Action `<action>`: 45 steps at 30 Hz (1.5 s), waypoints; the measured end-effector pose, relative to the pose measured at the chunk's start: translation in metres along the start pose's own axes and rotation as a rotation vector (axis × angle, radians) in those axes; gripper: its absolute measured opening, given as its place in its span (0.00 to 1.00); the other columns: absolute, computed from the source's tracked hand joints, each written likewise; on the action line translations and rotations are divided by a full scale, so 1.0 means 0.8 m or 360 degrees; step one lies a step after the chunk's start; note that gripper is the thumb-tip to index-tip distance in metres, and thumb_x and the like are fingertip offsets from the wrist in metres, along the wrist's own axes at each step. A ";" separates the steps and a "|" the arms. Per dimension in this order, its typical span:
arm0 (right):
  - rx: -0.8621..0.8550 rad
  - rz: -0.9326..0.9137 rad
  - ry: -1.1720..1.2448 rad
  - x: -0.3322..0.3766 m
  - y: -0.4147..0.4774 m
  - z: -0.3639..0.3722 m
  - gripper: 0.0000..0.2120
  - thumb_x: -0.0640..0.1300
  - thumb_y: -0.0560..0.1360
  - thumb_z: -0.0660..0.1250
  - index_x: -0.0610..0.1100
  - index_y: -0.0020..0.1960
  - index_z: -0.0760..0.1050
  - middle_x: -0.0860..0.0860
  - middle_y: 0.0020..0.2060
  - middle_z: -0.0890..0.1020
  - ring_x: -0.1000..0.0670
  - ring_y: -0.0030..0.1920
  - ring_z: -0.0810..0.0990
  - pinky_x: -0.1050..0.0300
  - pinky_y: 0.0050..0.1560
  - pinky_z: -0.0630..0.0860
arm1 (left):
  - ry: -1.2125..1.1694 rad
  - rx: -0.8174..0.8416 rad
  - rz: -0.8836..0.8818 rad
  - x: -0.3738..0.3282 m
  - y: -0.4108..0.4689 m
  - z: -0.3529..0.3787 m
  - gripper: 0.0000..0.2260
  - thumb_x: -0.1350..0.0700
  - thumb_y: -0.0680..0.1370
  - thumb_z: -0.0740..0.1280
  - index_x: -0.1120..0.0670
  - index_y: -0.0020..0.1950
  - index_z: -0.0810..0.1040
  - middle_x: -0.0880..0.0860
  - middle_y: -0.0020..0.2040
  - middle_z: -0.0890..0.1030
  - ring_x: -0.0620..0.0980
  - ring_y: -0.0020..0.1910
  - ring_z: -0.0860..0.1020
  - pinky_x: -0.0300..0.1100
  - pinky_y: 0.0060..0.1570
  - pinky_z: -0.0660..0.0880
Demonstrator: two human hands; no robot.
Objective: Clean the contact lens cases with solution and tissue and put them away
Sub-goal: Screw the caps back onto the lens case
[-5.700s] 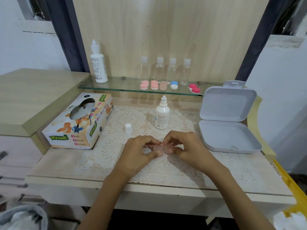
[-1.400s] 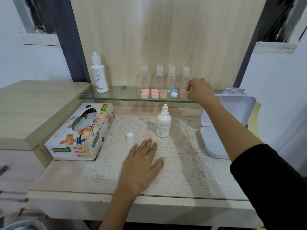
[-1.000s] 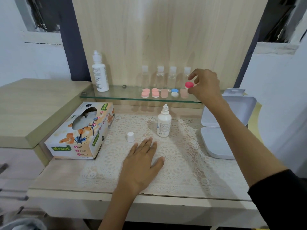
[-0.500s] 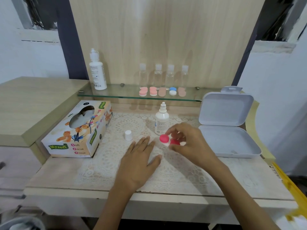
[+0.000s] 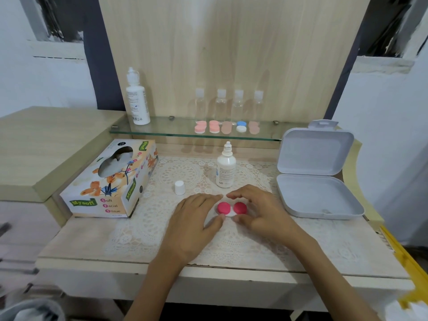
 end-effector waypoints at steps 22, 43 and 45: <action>-0.0172 -0.0039 -0.0114 -0.014 -0.004 0.010 0.13 0.42 0.69 0.74 0.47 0.54 0.81 0.56 0.41 0.74 0.54 0.45 0.72 0.69 0.45 0.62 | 0.0091 0.0238 -0.0025 -0.001 0.024 -0.006 0.14 0.40 0.77 0.58 0.35 0.63 0.71 0.36 0.57 0.70 0.38 0.59 0.64 0.42 0.61 0.57; -0.0206 -0.0078 -0.0145 -0.016 -0.005 0.013 0.13 0.41 0.69 0.74 0.46 0.53 0.81 0.56 0.39 0.72 0.55 0.43 0.70 0.68 0.44 0.62 | -0.0001 0.0023 -0.0013 -0.007 0.016 0.008 0.25 0.36 0.73 0.55 0.42 0.68 0.68 0.38 0.63 0.69 0.39 0.66 0.62 0.38 0.64 0.51; -0.0207 -0.0073 -0.0145 -0.016 -0.005 0.014 0.13 0.41 0.69 0.74 0.45 0.54 0.81 0.56 0.40 0.72 0.55 0.43 0.70 0.70 0.44 0.61 | -0.0038 0.0030 0.0021 -0.005 0.016 0.010 0.18 0.47 0.76 0.62 0.42 0.66 0.71 0.38 0.62 0.69 0.38 0.65 0.62 0.38 0.64 0.50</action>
Point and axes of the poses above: each hand's wrist, its own y-axis towards the middle knuckle, its own z-axis out of the palm, x = y × z, the point moved 3 cm from there along y, towards the middle knuckle
